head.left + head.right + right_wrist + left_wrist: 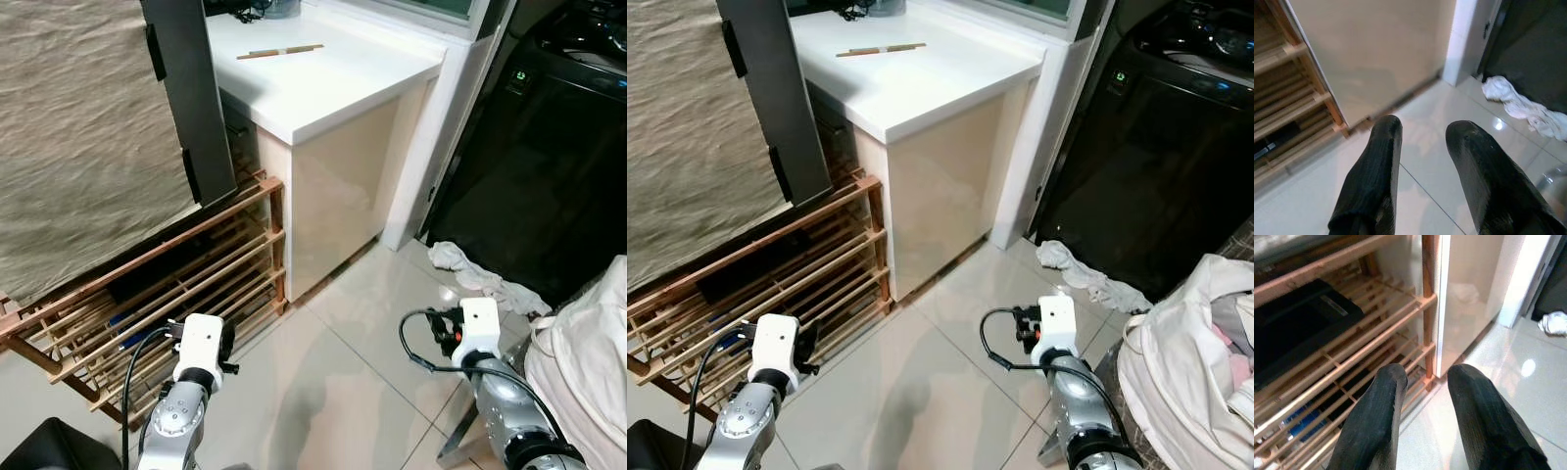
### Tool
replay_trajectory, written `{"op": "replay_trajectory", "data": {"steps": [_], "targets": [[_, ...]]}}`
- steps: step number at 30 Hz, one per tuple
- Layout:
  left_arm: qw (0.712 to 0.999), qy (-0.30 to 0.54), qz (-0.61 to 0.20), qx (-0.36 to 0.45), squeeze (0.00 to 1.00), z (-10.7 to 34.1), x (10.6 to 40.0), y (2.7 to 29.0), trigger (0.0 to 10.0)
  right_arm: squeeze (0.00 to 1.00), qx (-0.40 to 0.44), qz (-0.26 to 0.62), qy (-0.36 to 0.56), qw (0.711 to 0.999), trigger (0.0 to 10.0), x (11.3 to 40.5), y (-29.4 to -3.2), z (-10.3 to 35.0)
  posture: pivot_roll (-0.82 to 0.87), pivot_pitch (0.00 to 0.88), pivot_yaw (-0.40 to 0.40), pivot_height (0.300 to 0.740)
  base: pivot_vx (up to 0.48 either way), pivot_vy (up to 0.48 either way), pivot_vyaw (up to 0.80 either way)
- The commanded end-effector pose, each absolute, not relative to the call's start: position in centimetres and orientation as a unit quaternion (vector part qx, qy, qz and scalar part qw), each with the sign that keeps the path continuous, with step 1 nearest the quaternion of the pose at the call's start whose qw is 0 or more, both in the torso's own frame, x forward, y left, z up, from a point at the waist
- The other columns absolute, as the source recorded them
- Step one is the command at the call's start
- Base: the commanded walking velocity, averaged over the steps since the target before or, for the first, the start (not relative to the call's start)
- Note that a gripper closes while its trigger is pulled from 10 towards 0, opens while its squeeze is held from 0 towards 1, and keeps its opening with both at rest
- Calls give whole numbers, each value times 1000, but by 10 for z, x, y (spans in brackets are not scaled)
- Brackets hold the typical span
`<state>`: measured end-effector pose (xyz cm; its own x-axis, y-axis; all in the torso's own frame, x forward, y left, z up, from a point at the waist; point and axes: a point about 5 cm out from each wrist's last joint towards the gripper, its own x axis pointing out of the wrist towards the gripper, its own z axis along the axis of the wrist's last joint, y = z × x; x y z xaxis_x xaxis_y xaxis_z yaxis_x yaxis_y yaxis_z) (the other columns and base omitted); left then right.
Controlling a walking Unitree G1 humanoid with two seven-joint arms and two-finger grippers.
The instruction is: Clothes washing
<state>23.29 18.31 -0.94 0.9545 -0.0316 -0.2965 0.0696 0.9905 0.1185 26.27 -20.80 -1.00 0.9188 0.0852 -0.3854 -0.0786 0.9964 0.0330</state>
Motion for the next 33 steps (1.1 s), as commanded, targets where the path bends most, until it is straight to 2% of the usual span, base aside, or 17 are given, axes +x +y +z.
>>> {"op": "replay_trajectory", "data": {"steps": [1, 22, 33], "targets": [[987, 146, -24, 63, 0, -11, 231, 185, 10000, 59, 23, 34, 186, 982, 10000, 265, -210, -7, -85, 69, -18, 740, 0, 0, 0], [987, 139, -33, 74, 0, -9, 231, 189, 10000, 24, 22, 31, 176, 984, 10000, 266, -208, -6, -77, 72, 1, 740, 0, 0, 0], [981, 171, -22, 84, 0, -21, 228, 197, 10000, 24, 18, 29, 179, 983, 10000, 266, -209, -6, -78, 72, -4, 740, 0, 0, 0]]}}
